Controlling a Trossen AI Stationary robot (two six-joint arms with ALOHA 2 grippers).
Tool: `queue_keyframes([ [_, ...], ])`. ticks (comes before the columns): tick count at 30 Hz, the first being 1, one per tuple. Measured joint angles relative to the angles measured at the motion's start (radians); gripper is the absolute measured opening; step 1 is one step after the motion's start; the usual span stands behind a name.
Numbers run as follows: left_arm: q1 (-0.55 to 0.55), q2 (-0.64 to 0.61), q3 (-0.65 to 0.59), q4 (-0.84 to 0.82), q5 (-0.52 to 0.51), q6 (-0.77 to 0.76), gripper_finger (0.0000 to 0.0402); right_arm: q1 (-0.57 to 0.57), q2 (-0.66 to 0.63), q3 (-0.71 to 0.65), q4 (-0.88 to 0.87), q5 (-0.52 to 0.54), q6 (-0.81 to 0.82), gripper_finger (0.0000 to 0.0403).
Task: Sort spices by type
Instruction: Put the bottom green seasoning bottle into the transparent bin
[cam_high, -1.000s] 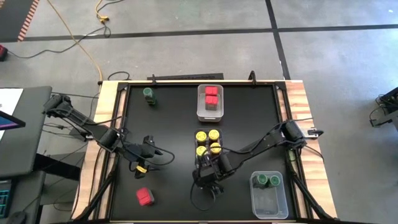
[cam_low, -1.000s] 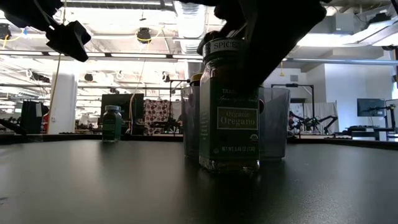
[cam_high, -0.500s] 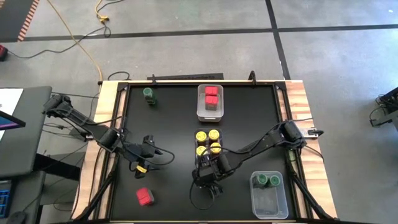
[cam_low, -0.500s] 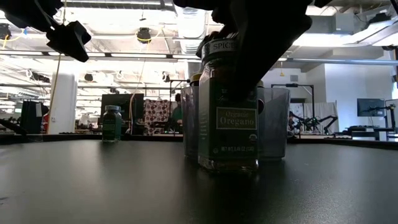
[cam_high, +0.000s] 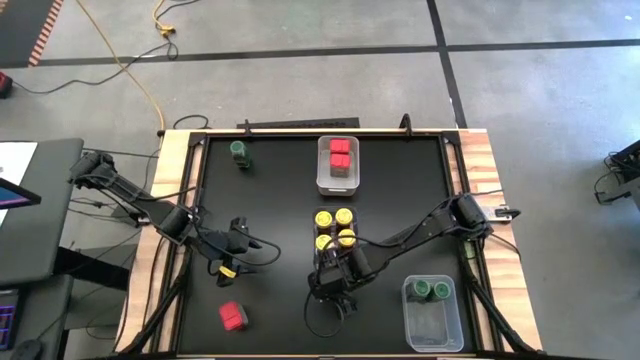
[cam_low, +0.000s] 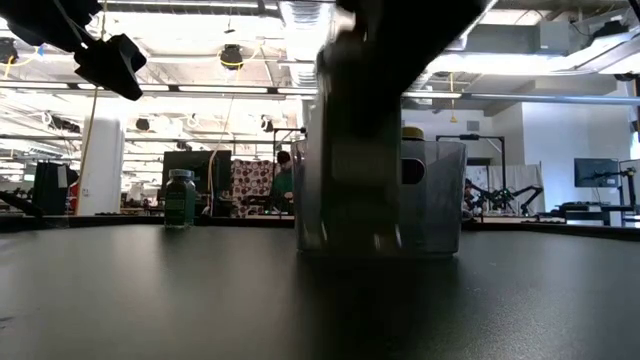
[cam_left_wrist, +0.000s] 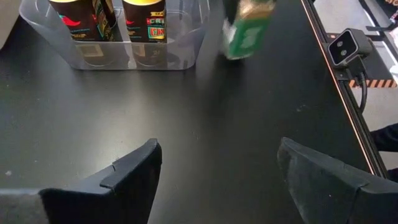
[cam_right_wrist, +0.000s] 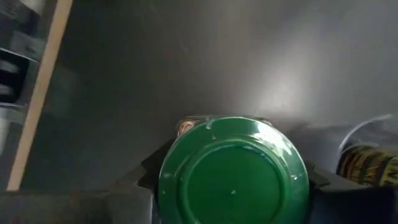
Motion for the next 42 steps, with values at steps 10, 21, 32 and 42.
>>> queue_keyframes([
  [10, 0.0, 0.0, 0.0, 0.004, 0.001, -0.002, 0.0308, 0.05, -0.186, 0.01, -0.082, 0.033, 0.105, 0.0217],
  [21, 0.0, 0.0, 0.0, 0.003, 0.001, -0.046, 0.0308, 0.309, -0.377, 0.01, -0.445, 0.221, 0.42, 0.0217],
  [32, 0.0, 0.0, 0.0, 0.003, 0.002, -0.067, 0.0308, 0.61, -0.432, -0.01, -0.604, 0.266, 0.784, 0.0217],
  [42, 0.0, 0.0, 0.0, 0.009, 0.002, -0.149, 0.0308, 0.764, -0.437, -0.221, -0.511, 0.264, 0.969, 0.0217],
])
